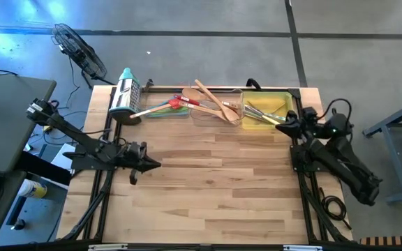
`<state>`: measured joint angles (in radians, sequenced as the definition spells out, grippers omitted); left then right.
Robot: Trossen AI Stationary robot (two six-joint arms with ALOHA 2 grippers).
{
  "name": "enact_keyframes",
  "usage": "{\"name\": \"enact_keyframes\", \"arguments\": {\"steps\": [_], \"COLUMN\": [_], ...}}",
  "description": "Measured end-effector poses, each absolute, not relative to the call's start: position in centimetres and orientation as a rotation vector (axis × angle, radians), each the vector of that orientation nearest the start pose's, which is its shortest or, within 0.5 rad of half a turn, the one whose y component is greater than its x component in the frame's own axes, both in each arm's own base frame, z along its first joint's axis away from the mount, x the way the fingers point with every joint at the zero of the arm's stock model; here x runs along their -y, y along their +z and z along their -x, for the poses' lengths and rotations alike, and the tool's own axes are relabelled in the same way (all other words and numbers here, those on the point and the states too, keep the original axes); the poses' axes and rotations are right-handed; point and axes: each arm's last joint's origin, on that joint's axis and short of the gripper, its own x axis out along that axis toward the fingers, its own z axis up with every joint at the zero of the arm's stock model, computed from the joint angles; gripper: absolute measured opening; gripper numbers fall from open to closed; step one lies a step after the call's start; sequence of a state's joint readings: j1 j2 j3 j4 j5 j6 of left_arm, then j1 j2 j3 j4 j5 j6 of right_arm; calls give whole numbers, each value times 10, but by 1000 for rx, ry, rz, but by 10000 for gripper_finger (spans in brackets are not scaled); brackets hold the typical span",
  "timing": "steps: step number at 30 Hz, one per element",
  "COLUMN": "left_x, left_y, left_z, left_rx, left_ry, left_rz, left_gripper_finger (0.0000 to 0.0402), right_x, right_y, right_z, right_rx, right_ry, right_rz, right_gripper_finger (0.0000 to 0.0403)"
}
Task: Pick & Place Kitchen Items
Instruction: Return to Home Position
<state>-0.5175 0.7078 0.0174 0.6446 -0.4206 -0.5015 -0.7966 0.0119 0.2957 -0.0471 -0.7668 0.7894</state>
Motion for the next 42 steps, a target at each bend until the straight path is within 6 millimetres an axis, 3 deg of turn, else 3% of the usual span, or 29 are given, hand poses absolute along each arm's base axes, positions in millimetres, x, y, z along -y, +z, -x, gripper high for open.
{"name": "enact_keyframes", "arguments": {"steps": [11, 15, 21, 29, 35, 42], "left_x": [59, 59, 59, 58, 58, 57], "left_y": [154, 154, 153, 153, 152, 151], "left_z": [-127, -127, -127, -127, -127, -127], "left_rx": [-125, -127, -131, -131, -128, -139], "left_ry": [-67, -65, -64, -47, -20, -10], "left_rz": [495, 510, 511, 507, 523, 589], "left_gripper_finger": [0, 0, 0, 0, 0, 0], "right_x": [18, 15, 10, -10, -10, -11], "right_y": [271, 269, 255, 231, 217, 191], "right_z": [-59, -66, -96, -130, -123, -111], "right_rx": [372, 351, 159, -87, -216, -71], "right_ry": [99, 99, 50, -49, -91, 12], "right_rz": [-673, -676, -691, -527, -445, -517], "right_gripper_finger": [3, 3, 3, 3, 3, 3]}}
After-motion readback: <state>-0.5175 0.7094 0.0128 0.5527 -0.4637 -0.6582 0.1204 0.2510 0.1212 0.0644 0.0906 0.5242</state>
